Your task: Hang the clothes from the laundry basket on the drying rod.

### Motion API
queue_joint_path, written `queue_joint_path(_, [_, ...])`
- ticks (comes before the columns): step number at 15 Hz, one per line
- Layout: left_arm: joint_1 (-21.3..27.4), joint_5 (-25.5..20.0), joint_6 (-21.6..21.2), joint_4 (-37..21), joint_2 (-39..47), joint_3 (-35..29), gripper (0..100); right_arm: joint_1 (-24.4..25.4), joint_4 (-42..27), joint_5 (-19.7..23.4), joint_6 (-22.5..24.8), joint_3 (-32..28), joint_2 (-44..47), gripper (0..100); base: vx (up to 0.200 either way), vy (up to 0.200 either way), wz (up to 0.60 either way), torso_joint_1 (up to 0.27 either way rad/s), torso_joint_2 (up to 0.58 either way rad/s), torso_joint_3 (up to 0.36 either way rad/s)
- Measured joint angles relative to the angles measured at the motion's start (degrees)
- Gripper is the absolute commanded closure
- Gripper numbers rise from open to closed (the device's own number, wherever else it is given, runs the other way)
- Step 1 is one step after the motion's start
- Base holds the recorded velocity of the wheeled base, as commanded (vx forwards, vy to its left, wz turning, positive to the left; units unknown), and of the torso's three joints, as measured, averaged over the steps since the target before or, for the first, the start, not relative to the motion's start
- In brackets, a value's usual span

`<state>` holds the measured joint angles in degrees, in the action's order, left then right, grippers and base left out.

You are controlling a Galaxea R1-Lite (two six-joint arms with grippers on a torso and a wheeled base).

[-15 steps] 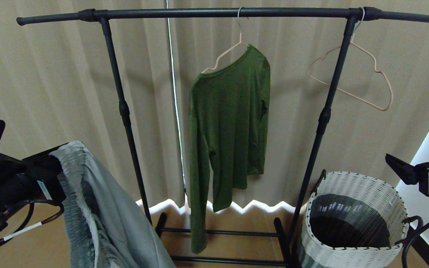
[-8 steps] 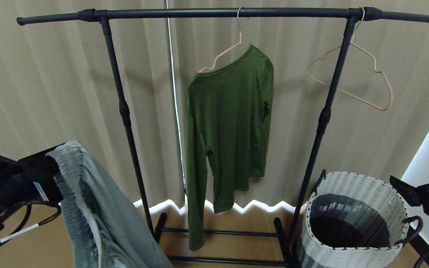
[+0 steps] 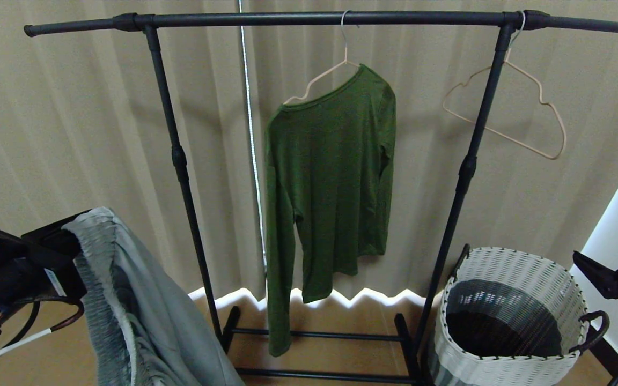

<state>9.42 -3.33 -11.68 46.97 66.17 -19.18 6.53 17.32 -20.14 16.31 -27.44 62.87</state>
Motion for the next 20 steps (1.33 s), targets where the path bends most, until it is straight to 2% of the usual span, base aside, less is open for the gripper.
queue_joint_path(5, [0.1,0.0,-0.4,0.0,-1.6,0.5,100,0.0,0.0,0.0,0.0,0.2,-1.1,0,0.000,0.000,0.00,0.033,-0.05,-0.036])
queue_joint_path(10, [0.1,0.0,-0.5,0.1,-1.9,0.5,100,0.0,0.0,0.0,0.0,0.2,-1.5,0,0.000,0.000,0.00,0.106,-0.43,-0.236])
queue_joint_path(20, [0.0,0.0,-1.2,0.0,-2.8,2.2,100,0.0,0.1,0.5,0.0,-0.3,-1.7,0,0.000,0.000,0.00,0.259,-0.48,-0.260])
